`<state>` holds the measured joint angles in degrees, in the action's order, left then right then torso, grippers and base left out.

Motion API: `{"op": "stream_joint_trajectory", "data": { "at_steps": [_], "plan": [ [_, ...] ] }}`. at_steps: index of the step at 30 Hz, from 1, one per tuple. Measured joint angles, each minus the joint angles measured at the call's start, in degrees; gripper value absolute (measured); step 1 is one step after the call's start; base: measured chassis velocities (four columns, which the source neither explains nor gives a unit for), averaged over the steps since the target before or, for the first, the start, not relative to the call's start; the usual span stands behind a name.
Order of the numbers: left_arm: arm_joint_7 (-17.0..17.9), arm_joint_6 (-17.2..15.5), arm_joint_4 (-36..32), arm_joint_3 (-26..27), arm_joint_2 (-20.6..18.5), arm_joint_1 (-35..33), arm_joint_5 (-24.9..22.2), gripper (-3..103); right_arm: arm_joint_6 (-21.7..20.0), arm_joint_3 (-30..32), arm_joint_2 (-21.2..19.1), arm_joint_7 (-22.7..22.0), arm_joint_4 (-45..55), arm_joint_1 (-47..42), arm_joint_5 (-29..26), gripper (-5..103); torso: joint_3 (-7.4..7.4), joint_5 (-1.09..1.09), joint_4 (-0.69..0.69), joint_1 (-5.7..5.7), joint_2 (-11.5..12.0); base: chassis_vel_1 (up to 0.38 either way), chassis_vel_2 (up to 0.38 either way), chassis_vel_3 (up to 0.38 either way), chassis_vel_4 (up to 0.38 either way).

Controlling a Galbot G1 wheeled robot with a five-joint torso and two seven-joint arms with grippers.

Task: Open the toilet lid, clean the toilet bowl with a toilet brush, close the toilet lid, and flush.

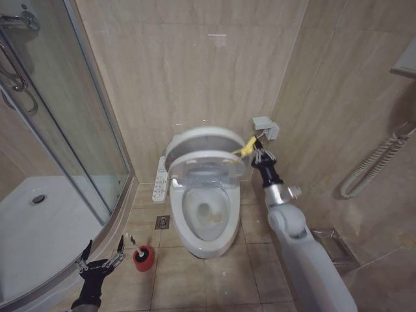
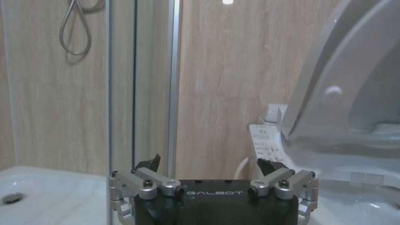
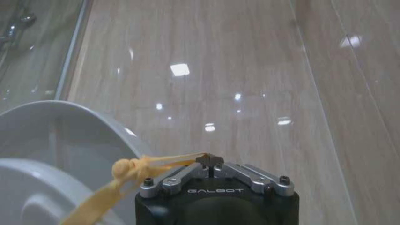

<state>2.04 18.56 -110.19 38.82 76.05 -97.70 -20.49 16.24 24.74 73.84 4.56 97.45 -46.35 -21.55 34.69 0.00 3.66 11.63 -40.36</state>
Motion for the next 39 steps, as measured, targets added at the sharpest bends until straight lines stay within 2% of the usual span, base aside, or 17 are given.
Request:
{"op": "stream_joint_trajectory", "data": {
  "at_steps": [3, 10, 15, 23, 33, 39],
  "plan": [
    [0.00, 0.00, 0.54, 0.00, 0.01, 0.22, 0.06, 100, -0.31, -1.39, -1.33, 0.15, -4.70, 6.31, -1.70, 0, 0.00, 0.00, -0.01, 0.00, 0.00, 0.000, 0.000, 0.000, 0.000],
    [0.01, 0.08, 1.54, 0.01, -0.09, 0.96, -0.03, 100, -0.54, -5.51, -4.48, 1.17, -14.03, 14.40, -6.18, 0, 0.00, 0.00, 0.01, 0.00, 0.00, 0.000, 0.000, 0.000, 0.000],
    [0.00, 0.27, 2.02, 0.07, -0.16, 1.29, -0.22, 100, -0.53, -7.25, -4.99, 2.30, -21.06, 19.76, -8.32, 0, 0.00, 0.01, 0.01, 0.00, 0.00, 0.000, 0.000, 0.000, 0.000],
    [0.03, 0.50, 2.29, 1.07, -0.72, 1.44, -1.19, 100, -0.42, -10.73, -5.28, 5.18, -32.40, 29.57, -8.39, 0, 0.00, 0.00, 0.01, 0.00, 0.00, 0.000, 0.000, 0.000, 0.000],
    [0.02, 0.60, 2.58, 0.97, -0.93, 1.71, -1.34, 100, -0.69, -10.62, -3.54, 6.33, -40.17, 34.97, -8.22, 0, 0.00, 0.00, 0.00, 0.00, 0.00, 0.000, 0.000, 0.000, 0.000],
    [0.02, 0.61, 2.66, 0.95, -1.38, 1.95, -1.58, 100, -1.30, -10.65, -3.06, 6.41, -41.05, 35.53, -8.19, 0, 0.00, 0.00, 0.02, 0.00, 0.00, 0.000, 0.000, 0.000, 0.000]
  ]
}}
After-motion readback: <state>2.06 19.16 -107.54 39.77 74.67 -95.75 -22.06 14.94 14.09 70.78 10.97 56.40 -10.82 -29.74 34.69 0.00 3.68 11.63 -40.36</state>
